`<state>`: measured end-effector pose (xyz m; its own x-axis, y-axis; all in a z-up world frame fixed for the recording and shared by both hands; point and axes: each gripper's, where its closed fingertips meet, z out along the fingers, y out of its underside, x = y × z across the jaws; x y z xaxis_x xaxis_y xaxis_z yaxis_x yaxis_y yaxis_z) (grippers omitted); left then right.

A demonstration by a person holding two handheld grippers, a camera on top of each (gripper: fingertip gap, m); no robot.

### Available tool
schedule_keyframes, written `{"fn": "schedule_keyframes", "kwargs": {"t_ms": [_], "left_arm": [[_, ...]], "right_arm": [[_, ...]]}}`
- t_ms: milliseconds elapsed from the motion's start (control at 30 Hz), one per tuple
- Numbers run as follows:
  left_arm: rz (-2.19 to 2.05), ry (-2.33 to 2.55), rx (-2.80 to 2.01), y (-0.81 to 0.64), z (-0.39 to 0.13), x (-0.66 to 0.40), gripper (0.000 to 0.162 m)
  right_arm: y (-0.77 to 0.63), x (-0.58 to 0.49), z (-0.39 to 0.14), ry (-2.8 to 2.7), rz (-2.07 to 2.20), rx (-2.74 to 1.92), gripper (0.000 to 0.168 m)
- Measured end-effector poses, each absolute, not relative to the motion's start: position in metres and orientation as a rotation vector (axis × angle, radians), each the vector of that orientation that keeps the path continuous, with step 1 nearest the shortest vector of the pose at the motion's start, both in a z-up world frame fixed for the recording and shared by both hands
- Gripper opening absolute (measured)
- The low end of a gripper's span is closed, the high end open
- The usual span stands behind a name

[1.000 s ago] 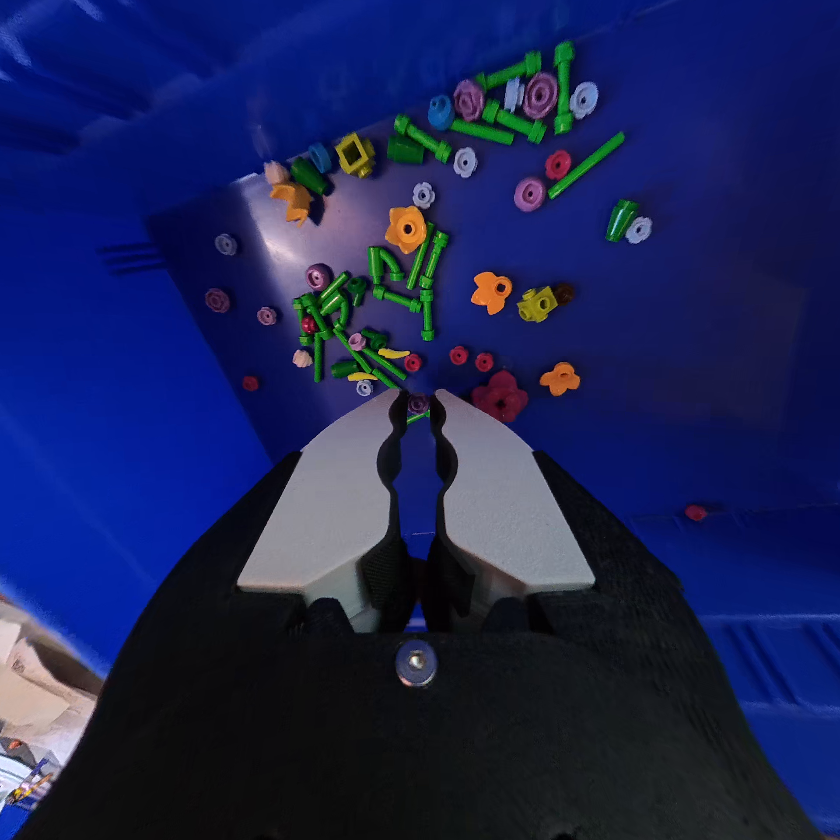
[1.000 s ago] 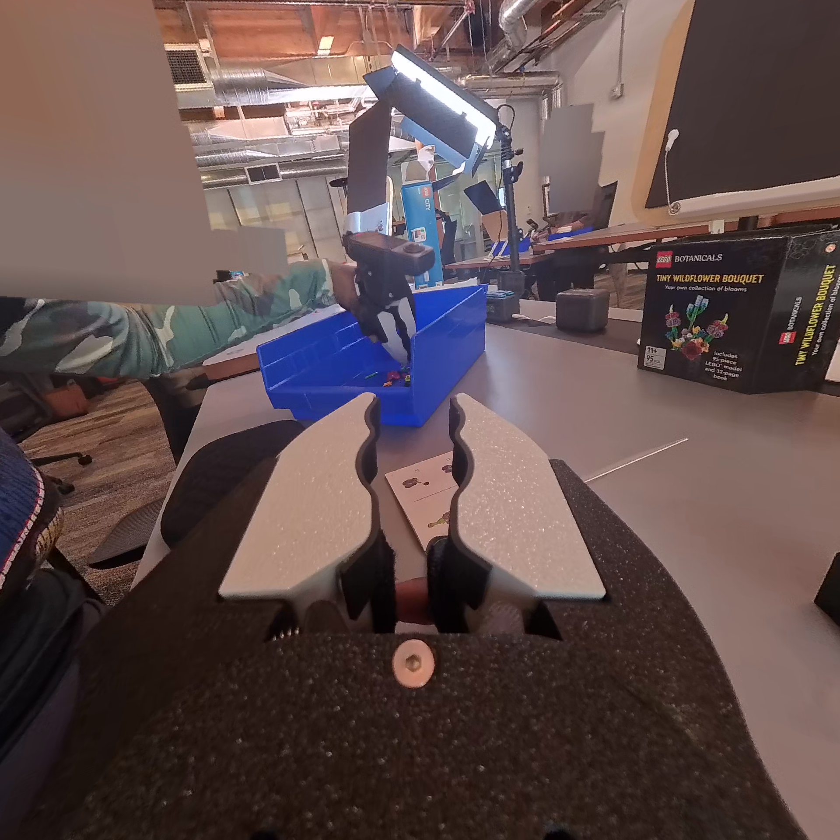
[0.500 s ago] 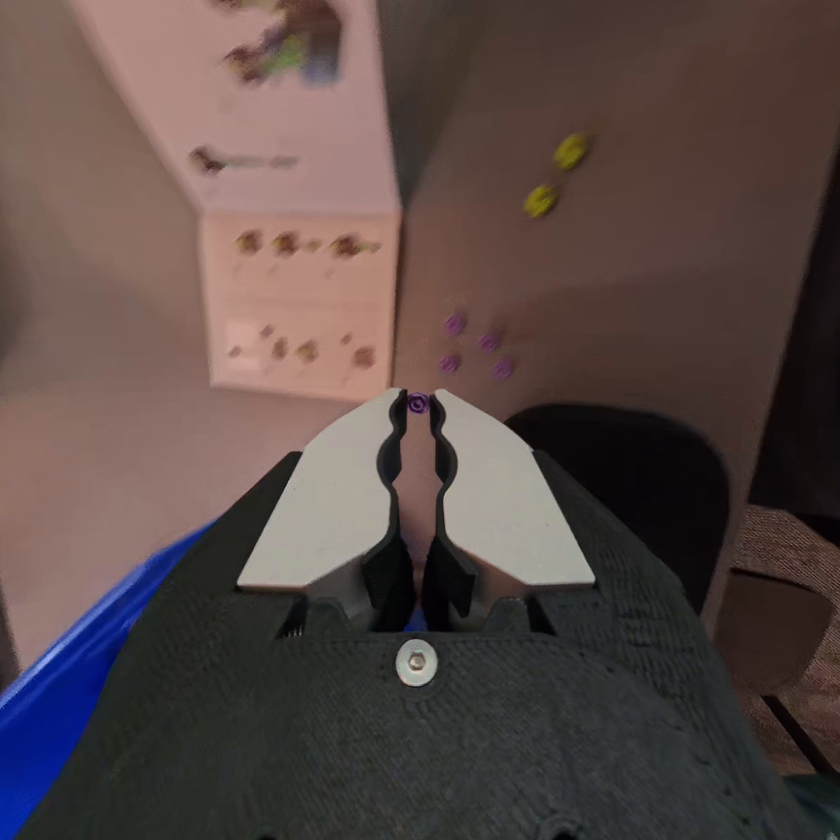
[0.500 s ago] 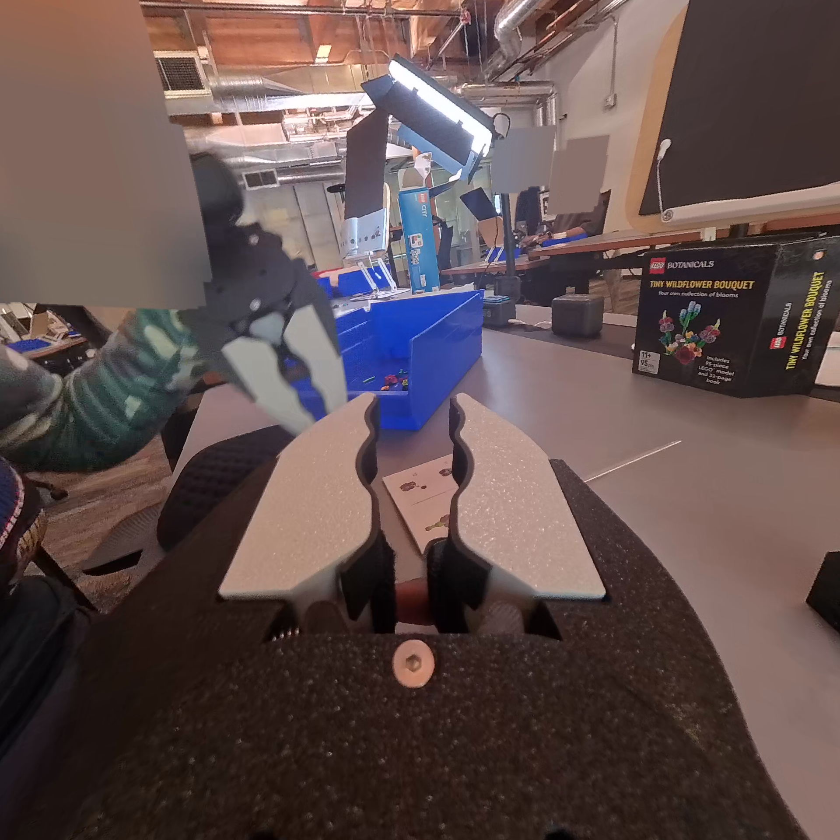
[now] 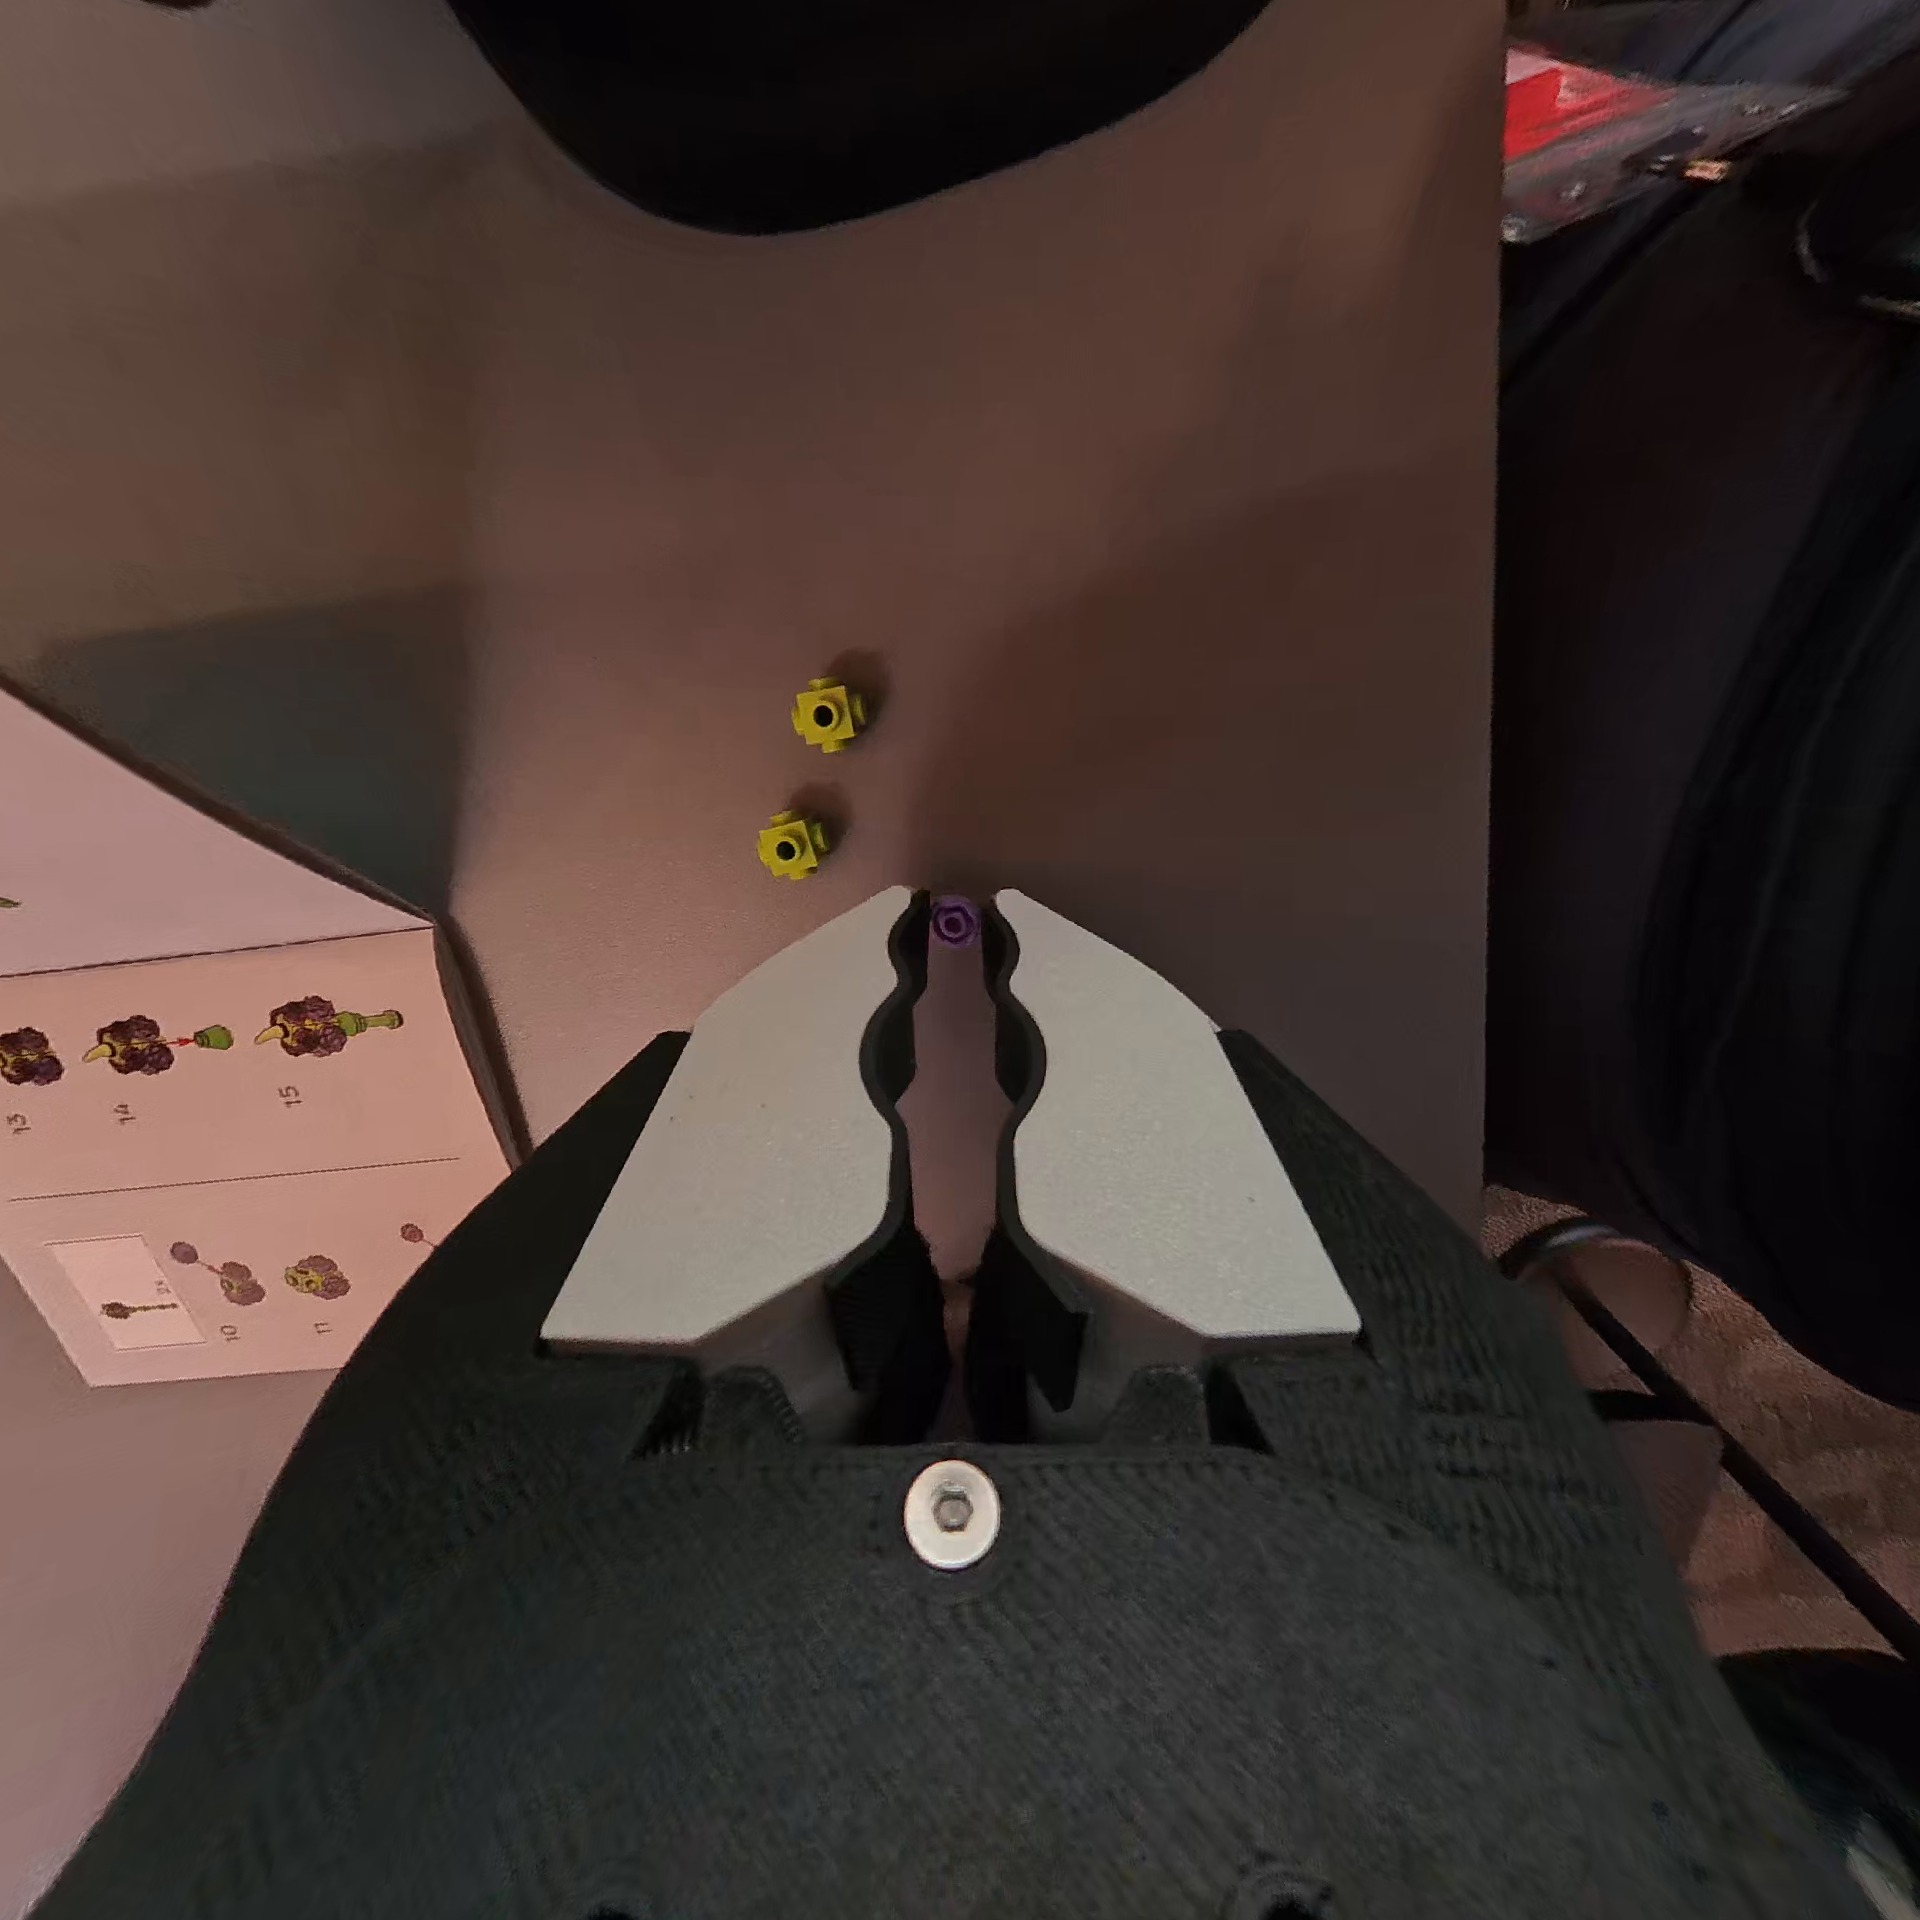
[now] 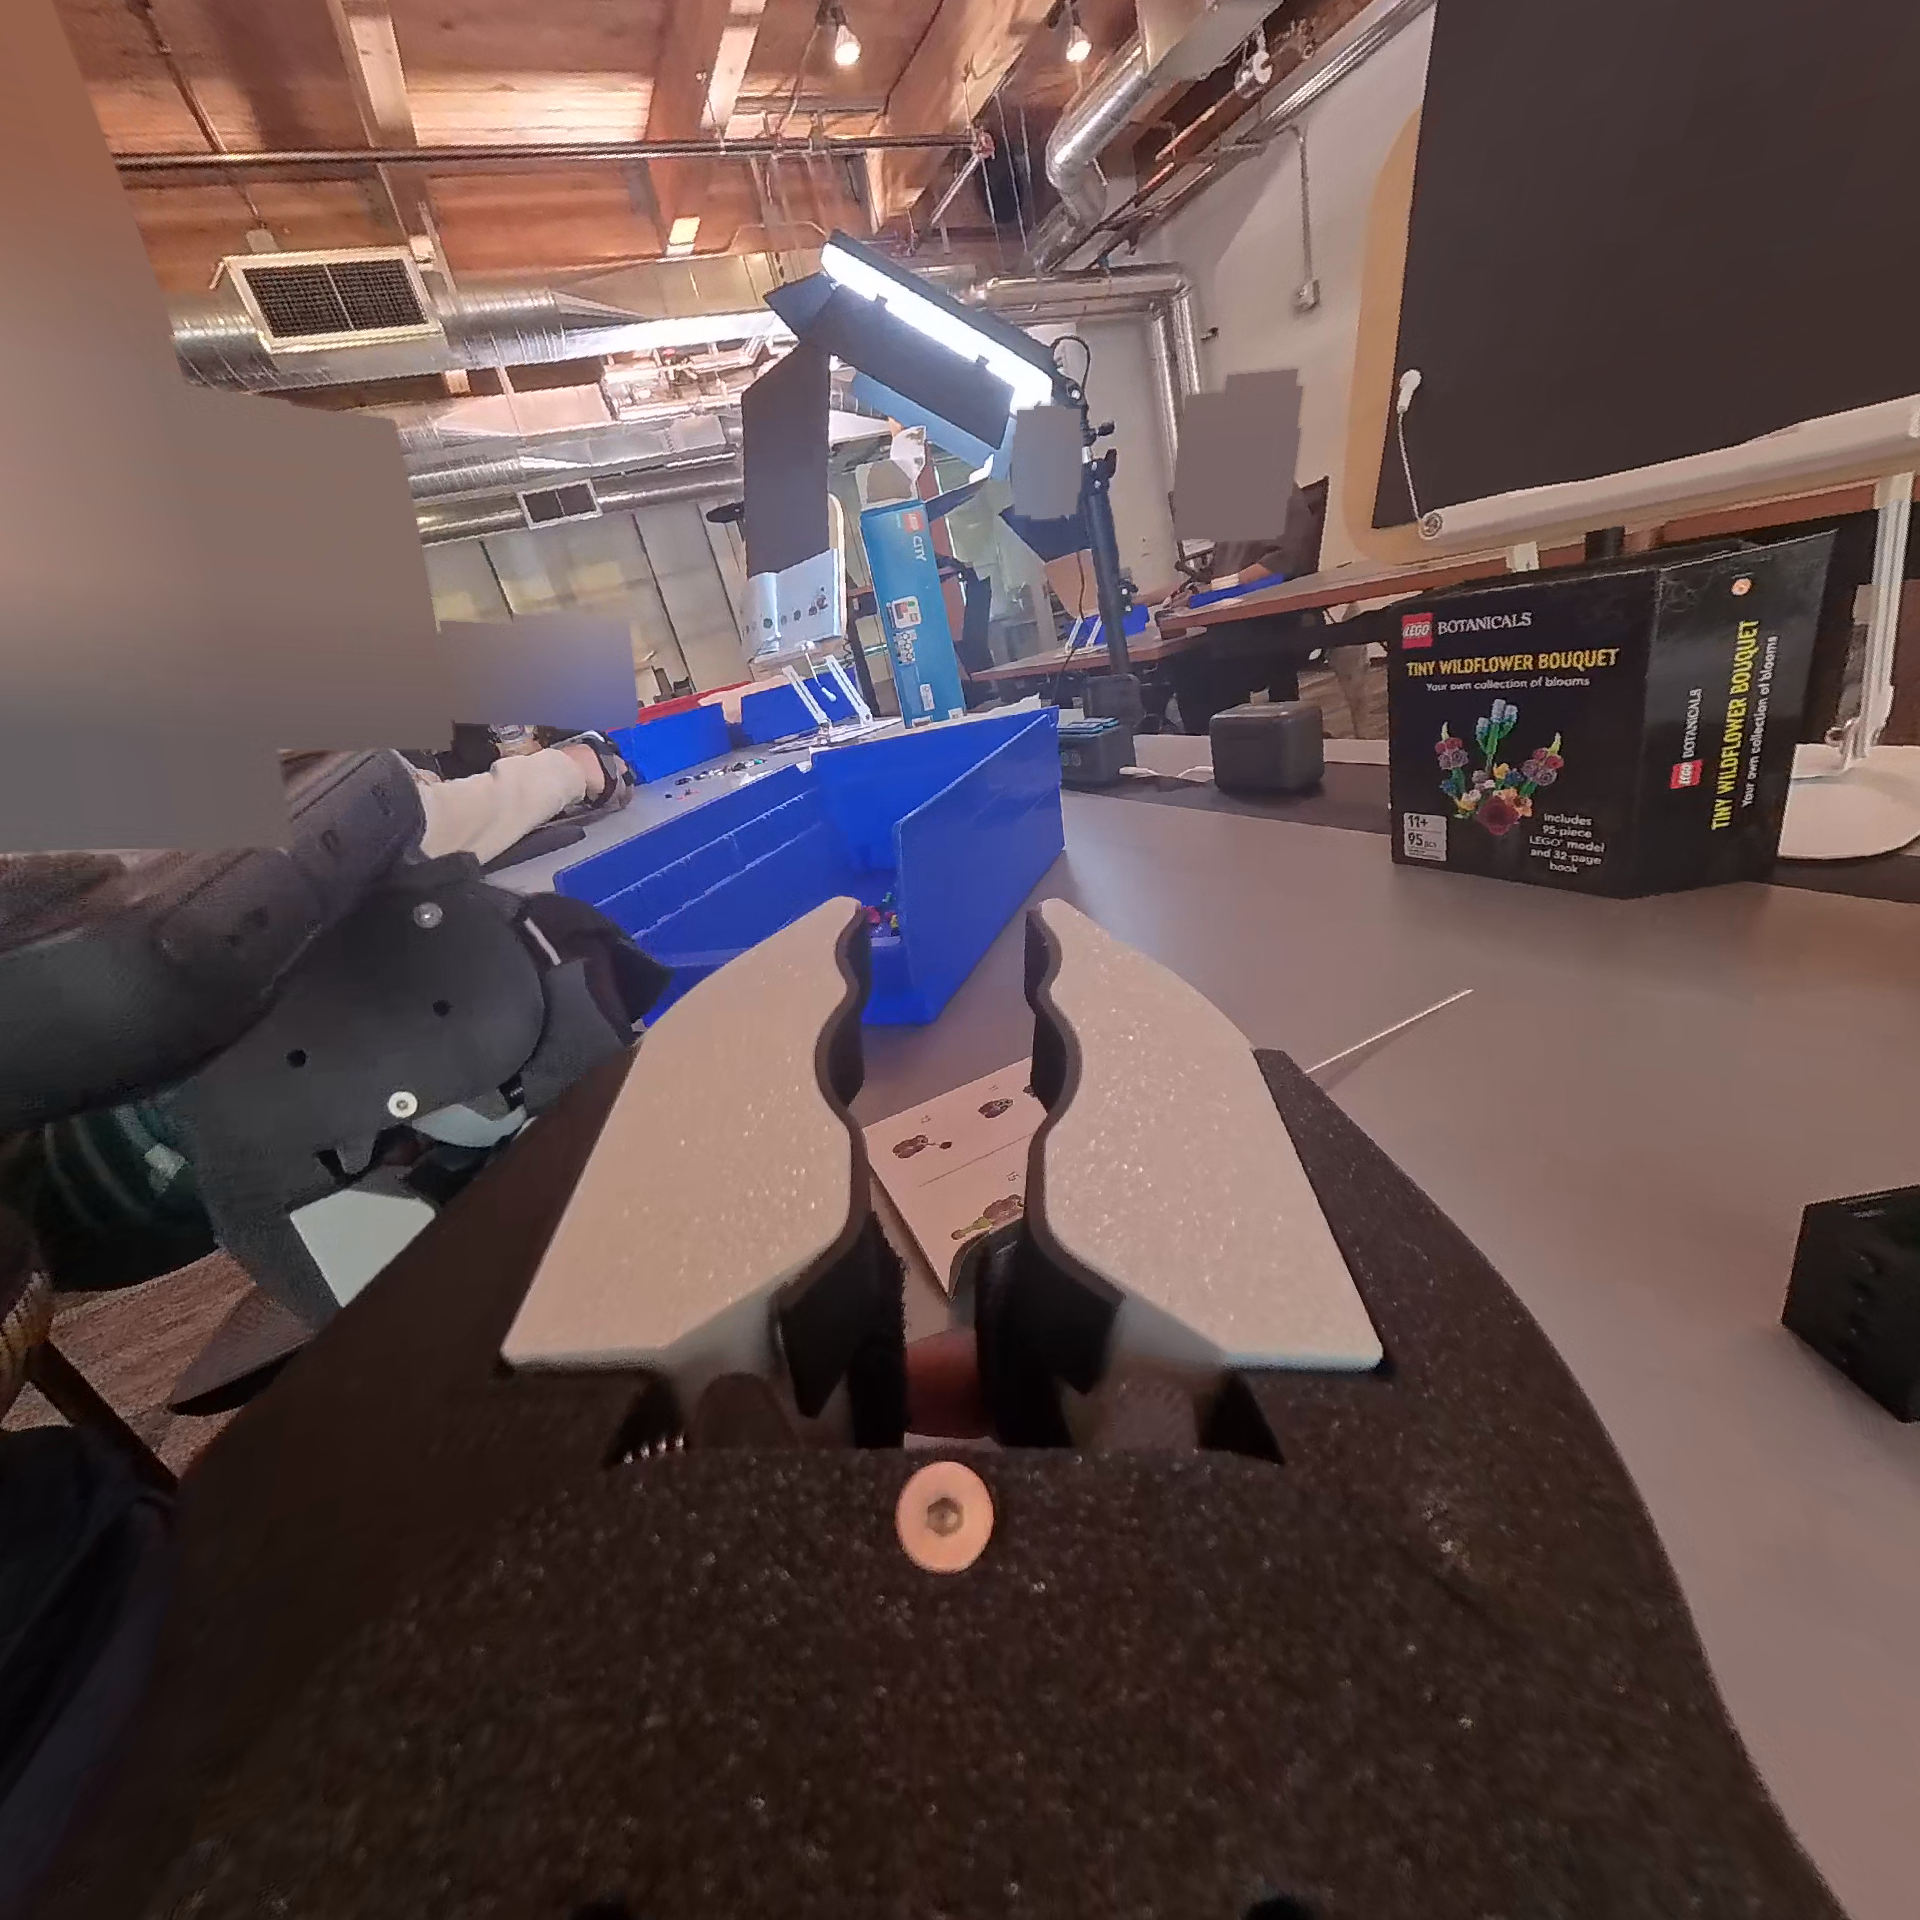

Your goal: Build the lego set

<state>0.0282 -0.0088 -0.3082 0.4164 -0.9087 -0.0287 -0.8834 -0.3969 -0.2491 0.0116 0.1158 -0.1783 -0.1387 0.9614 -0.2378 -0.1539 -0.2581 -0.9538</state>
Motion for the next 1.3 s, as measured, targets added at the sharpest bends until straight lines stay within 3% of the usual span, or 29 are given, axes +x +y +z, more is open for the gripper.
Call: {"fn": "schedule_keyframes", "kwargs": {"t_ms": [233, 533, 933, 1300], "left_arm": [[-0.222, 1.499, -2.441, -0.01, -0.298, 0.023, 0.023], [-0.028, 0.619, -2.274, 0.001, -0.198, -0.101, 0.023], [-0.301, 0.894, -2.287, -0.019, -0.263, -0.018, 0.024], [-0.3, 1.005, -2.2, -0.013, -0.289, 0.022, 0.025]], "right_arm": [[0.119, 0.012, -0.178, -1.015, 1.563, -1.209, 0.028], [0.118, 0.012, -0.178, -1.018, 1.567, -1.211, 0.028], [0.119, 0.011, -0.179, -1.014, 1.601, -1.223, 0.03], [0.119, 0.011, -0.18, -1.017, 1.613, -1.228, 0.031]]}}
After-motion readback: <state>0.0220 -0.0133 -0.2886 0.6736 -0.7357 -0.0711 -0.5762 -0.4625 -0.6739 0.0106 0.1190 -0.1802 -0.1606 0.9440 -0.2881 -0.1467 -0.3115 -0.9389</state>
